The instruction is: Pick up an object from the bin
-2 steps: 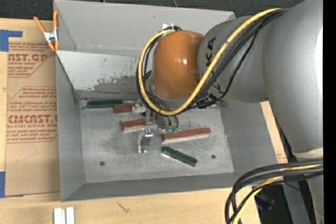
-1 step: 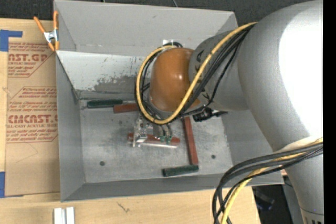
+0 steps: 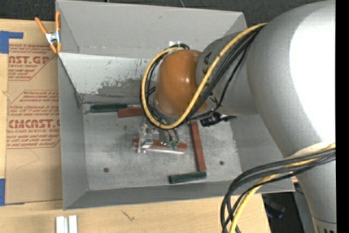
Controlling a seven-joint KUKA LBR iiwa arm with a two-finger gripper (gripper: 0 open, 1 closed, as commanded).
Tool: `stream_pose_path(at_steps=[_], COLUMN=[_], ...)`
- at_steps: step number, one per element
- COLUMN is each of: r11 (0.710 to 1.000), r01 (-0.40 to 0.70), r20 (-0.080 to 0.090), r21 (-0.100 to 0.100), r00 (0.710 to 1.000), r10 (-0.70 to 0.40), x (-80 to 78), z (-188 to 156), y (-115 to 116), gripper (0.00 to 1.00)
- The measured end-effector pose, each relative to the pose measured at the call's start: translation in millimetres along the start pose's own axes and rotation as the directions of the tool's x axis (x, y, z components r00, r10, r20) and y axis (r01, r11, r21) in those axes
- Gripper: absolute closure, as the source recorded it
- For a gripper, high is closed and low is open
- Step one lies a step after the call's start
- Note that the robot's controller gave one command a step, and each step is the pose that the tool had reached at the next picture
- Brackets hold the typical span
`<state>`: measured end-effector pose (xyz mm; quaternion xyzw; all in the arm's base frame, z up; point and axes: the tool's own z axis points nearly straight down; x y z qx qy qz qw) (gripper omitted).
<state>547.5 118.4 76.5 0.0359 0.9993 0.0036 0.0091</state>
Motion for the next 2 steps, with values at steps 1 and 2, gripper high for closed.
stream_pose_path(at_steps=[1,2], r11=[0.999,0.998], r01=[0.054,0.062], r20=[-0.011,-0.007], r21=[0.003,0.004], r00=[0.998,0.998], r10=[-0.054,-0.062], x=[8.4,-17.6], z=[-3,-189], y=[-28,-4], gripper=[1.0,1.0])
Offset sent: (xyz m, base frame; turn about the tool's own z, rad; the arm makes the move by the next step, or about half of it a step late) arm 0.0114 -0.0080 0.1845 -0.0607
